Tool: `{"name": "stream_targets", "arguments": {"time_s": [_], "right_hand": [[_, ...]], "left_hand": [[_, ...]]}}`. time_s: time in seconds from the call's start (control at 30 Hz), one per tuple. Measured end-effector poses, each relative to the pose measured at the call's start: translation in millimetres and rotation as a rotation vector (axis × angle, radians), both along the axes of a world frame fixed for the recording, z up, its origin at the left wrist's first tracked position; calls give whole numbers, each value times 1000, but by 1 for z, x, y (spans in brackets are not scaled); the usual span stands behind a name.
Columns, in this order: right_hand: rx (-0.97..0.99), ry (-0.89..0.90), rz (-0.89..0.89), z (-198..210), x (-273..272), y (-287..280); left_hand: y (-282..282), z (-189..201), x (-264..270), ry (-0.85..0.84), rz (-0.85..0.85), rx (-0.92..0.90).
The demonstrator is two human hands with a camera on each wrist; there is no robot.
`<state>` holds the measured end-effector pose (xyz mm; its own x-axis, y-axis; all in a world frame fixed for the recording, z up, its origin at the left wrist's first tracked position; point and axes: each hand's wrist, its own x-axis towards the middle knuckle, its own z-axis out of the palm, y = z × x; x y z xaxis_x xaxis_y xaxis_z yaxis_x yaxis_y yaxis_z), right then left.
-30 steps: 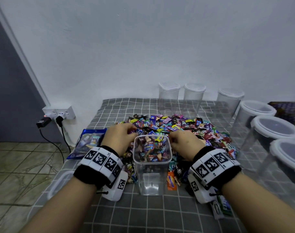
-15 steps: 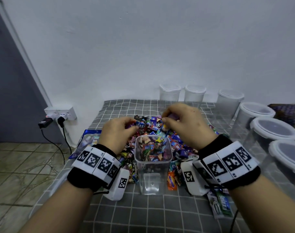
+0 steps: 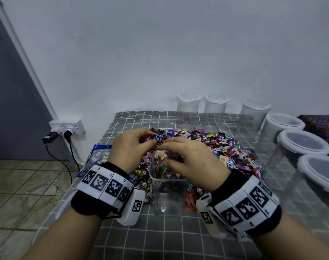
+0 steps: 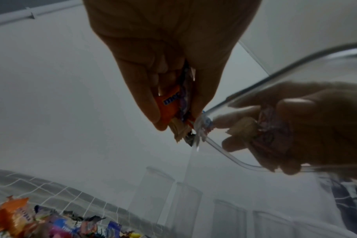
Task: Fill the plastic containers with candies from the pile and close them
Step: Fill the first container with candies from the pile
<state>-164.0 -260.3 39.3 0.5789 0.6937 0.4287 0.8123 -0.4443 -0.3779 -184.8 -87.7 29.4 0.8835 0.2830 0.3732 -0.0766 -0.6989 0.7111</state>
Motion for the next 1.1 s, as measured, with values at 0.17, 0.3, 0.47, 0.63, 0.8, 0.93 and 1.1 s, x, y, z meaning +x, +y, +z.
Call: {"name": "stream_targets", "arguments": {"time_s": [0.17,0.3,0.47,0.63,0.8,0.93,1.1], "right_hand": [[51,22,-21,-3,-3,-7],[154,115,-87,-8,-2,-16],[63,714,8,-19,5,-32],[97,794,13,-34,6,-29],[87,730,-44,-31,6,-28],[57,712,-51,-31,12,-30],[69,715,-41,-29,10,-32]], "left_hand": [[-1,3,-4,4,-28,-19],[0,10,-9,-20,-77,-137],[-2,24,-16,38,-188,-132],[-8,28,-16,190,-255,53],[-20,32,-17,199,-196,325],[-33,36,-14,233,-230,482],[-43,35,-11,285,-284,600]]}}
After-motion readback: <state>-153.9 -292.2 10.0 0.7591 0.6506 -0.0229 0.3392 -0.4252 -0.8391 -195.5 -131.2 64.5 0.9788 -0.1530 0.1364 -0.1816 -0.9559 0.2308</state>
